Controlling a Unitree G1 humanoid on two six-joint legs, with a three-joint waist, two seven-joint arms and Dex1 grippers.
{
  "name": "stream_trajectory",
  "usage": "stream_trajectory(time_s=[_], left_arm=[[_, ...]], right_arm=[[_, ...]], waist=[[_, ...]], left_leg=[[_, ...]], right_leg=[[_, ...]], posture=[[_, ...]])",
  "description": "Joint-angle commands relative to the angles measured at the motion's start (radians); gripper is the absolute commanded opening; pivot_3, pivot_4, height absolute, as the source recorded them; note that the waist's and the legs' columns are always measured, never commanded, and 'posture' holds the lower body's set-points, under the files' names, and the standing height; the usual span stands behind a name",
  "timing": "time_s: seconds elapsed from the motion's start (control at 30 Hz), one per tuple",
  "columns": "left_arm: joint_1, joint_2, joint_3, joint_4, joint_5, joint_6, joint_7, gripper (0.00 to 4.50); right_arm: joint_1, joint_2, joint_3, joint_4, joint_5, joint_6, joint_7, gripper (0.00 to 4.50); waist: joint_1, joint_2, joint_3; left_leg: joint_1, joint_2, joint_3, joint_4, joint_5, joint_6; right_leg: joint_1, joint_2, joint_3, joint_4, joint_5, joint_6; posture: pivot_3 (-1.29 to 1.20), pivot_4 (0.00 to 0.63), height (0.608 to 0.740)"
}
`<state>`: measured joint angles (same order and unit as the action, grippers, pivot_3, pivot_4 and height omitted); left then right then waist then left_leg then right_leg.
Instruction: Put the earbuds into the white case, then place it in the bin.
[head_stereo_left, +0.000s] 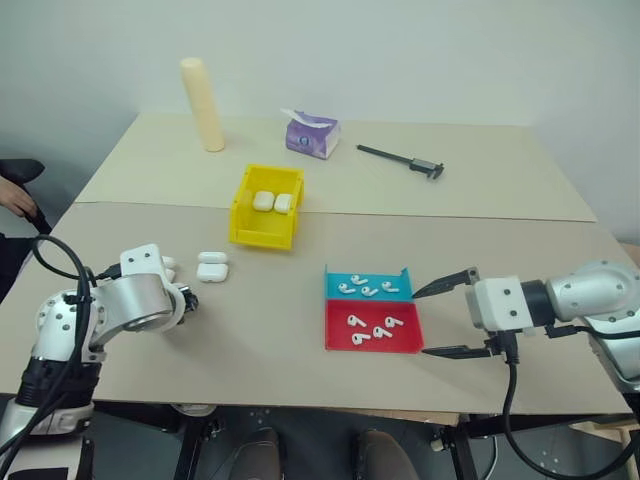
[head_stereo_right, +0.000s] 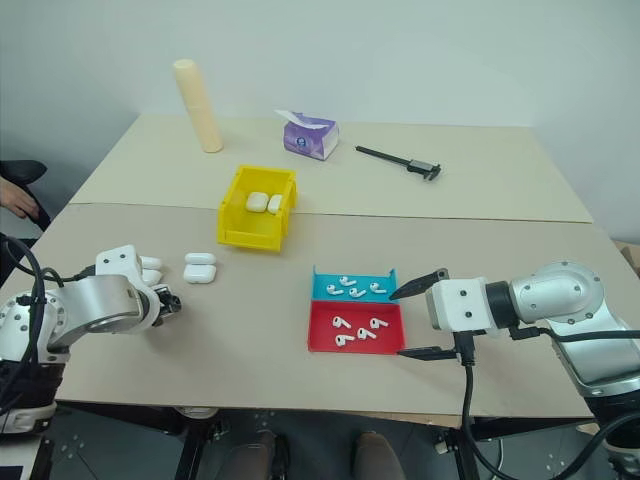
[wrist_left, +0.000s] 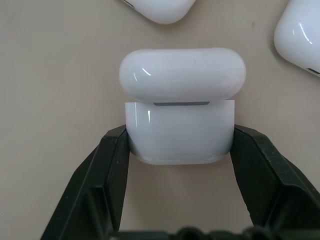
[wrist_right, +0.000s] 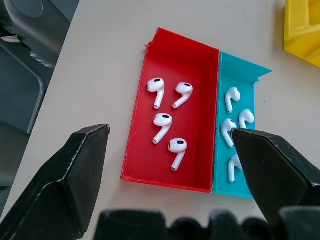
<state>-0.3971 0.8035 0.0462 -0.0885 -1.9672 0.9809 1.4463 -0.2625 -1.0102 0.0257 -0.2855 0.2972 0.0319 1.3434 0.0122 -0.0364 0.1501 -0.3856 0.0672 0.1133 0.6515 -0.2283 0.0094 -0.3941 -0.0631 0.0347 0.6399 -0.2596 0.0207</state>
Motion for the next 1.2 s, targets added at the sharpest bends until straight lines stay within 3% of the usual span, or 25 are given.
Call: stream_trajectory(time_s=[0.03, 0.23, 0.37, 0.43, 0.53, 0.6, 0.7, 0.87, 0.93, 1.1, 1.2], left_arm=[[-0.003, 0.028, 0.006, -0.021, -0.005, -0.006, -0.019, 2.75], [-0.025, 0.106, 0.008, -0.129, -0.003, -0.006, -0.048, 2.75], [0.043, 0.174, 0.052, -0.269, 0.000, -0.029, -0.111, 2.75], [0.082, 0.231, 0.073, -0.356, 0.083, 0.001, -0.217, 2.75], [0.151, 0.272, 0.106, -0.504, 0.388, -0.042, -0.471, 2.75], [0.209, 0.246, 0.124, -0.534, 0.553, -0.127, -0.699, 2.75], [0.245, 0.217, 0.033, -0.525, 0.884, -0.316, -1.015, 2.75], [0.224, 0.074, -0.088, -0.430, 1.248, -0.695, -1.475, 2.75], [0.215, 0.012, -0.128, -0.375, 1.400, -0.832, -1.555, 2.75], [0.243, -0.200, -0.151, -0.232, 1.518, -1.207, -1.817, 2.75], [0.284, -0.246, -0.166, -0.160, 1.521, -1.351, -2.005, 2.75]], right_arm=[[-0.009, -0.013, -0.036, -0.019, 0.019, 0.002, -0.003, 4.50], [-0.023, -0.020, -0.047, -0.018, 0.022, 0.001, -0.003, 4.50], [-0.037, -0.032, -0.070, -0.012, 0.025, -0.002, -0.003, 4.50], [-0.044, -0.036, -0.080, -0.010, 0.032, -0.002, -0.001, 4.50], [-0.064, -0.032, -0.086, -0.007, 0.040, 0.003, -0.001, 4.50], [-0.092, -0.021, -0.080, -0.004, 0.039, 0.011, -0.012, 4.50], [-0.151, -0.021, -0.054, 0.003, 0.020, 0.075, -0.041, 4.50], [-0.182, -0.032, -0.054, -0.001, 0.004, 0.085, -0.049, 4.50], [-0.180, -0.039, -0.063, -0.010, 0.004, 0.078, -0.044, 4.50], [-0.193, -0.099, -0.046, -0.104, 0.014, 0.182, -0.027, 4.50], [-0.263, -0.146, 0.042, -0.157, -0.015, 0.316, -0.002, 4.50]], waist=[[0.000, 0.000, 0.000], [0.000, -0.001, 0.001], [-0.001, -0.001, 0.001], [-0.002, -0.001, 0.001], [0.000, -0.001, 0.002], [0.000, -0.001, 0.002], [0.000, -0.001, 0.003], [0.003, -0.001, 0.003], [0.001, -0.001, 0.003], [-0.001, 0.000, 0.002], [-0.007, 0.002, 0.002]], left_leg=[[0.000, 0.000, 0.000, 0.000, 0.000, 0.000], [-0.004, 0.000, 0.000, 0.000, 0.000, 0.000], [-0.005, 0.000, 0.001, 0.000, 0.000, 0.000], [-0.006, 0.000, 0.001, -0.001, 0.000, 0.000], [-0.006, 0.000, 0.002, -0.002, 0.001, -0.002], [-0.006, 0.000, 0.006, -0.003, 0.002, -0.003], [-0.006, 0.000, 0.009, -0.004, 0.002, -0.006], [-0.009, 0.000, 0.008, -0.005, 0.003, -0.006], [-0.013, 0.001, 0.008, -0.005, 0.003, -0.005], [-0.015, 0.001, 0.008, -0.004, 0.001, 0.000], [-0.015, 0.002, 0.007, -0.003, 0.000, 0.002]], right_leg=[[0.000, 0.000, 0.000, 0.000, 0.000, 0.000], [-0.004, 0.000, 0.000, 0.000, 0.000, 0.000], [-0.007, 0.000, 0.001, 0.000, 0.000, 0.000], [-0.008, 0.000, 0.003, 0.001, 0.000, 0.000], [-0.010, 0.001, 0.002, 0.001, 0.000, 0.000], [-0.010, 0.002, 0.002, 0.000, -0.001, -0.002], [-0.011, 0.002, 0.002, 0.000, -0.004, -0.006], [-0.011, 0.002, -0.001, -0.003, -0.004, -0.007], [-0.013, 0.002, -0.001, -0.005, -0.003, -0.006], [-0.014, 0.002, 0.000, -0.009, 0.002, 0.001], [-0.014, 0.001, 0.002, -0.008, 0.002, 0.002]], posture=[[0.00, 0.150, 0.740], [0.00, 0.150, 0.740], [0.00, 0.150, 0.740], [0.00, 0.150, 0.740], [0.00, 0.150, 0.740], [0.00, 0.150, 0.740], [0.00, 0.150, 0.740], [0.00, 0.150, 0.740], [0.00, 0.150, 0.740], [0.00, 0.150, 0.740], [0.00, 0.150, 0.740]])
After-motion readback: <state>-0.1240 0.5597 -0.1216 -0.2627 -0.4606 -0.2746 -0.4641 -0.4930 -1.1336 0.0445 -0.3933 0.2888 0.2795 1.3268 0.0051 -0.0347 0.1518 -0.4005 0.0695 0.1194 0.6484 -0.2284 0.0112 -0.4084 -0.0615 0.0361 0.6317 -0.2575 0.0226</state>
